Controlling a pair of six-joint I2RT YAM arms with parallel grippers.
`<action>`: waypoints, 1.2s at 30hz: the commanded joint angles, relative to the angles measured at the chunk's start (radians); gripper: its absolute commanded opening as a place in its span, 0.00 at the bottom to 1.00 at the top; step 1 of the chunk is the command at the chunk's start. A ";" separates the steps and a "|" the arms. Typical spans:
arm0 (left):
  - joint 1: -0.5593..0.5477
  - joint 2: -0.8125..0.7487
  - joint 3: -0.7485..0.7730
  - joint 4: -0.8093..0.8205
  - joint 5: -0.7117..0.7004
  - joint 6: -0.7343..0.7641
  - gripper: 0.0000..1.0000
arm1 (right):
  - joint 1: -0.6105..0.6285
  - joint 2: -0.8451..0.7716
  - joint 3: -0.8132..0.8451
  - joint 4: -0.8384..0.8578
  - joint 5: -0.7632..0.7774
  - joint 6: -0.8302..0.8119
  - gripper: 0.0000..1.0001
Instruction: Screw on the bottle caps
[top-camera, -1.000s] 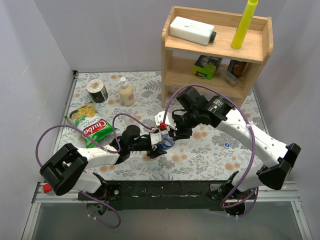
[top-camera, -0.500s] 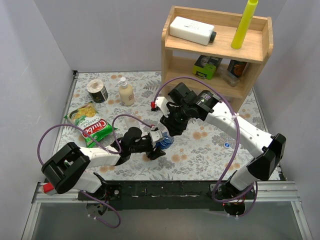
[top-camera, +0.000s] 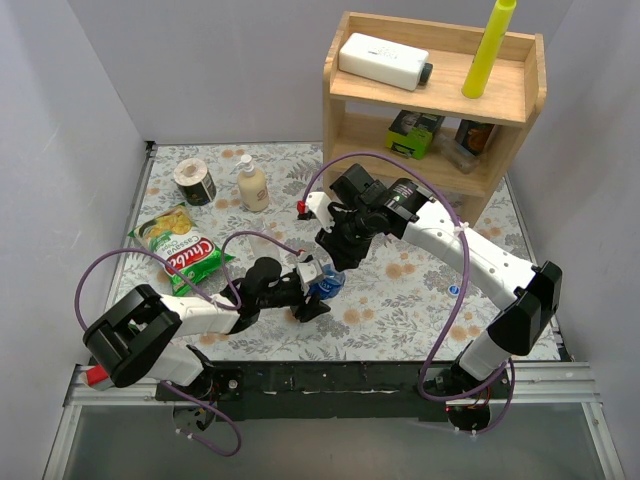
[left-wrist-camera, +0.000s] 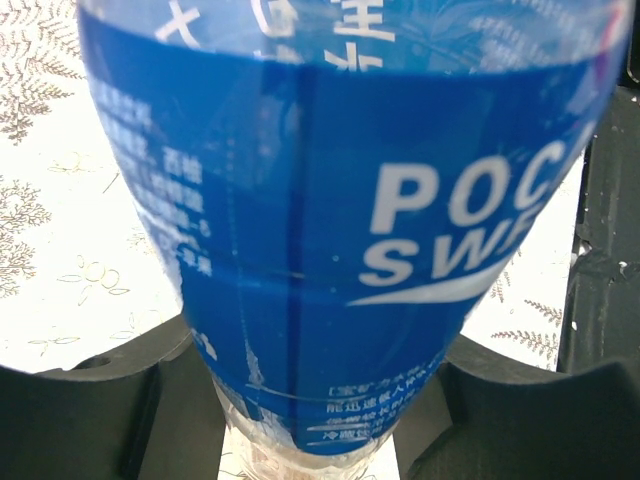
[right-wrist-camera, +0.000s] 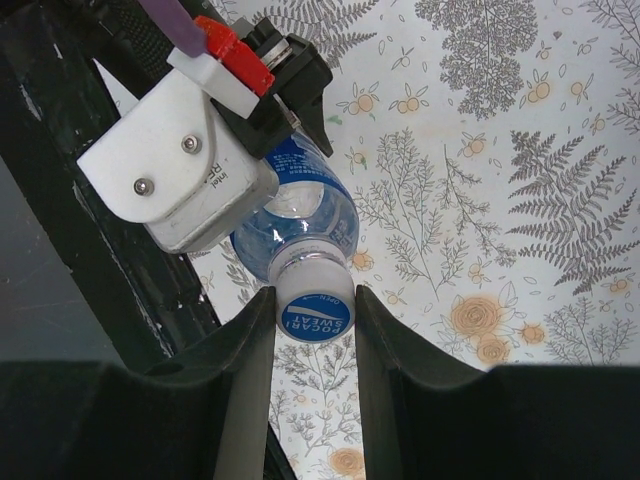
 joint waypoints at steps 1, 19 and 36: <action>-0.007 -0.036 0.027 0.237 0.009 0.006 0.00 | 0.026 0.035 -0.020 0.003 -0.089 -0.030 0.01; -0.007 -0.030 -0.003 0.196 0.029 -0.049 0.00 | 0.026 0.019 0.041 -0.005 -0.086 -0.041 0.64; -0.004 -0.022 0.032 0.158 0.164 -0.041 0.00 | -0.187 -0.384 -0.187 0.373 -0.428 -0.185 0.97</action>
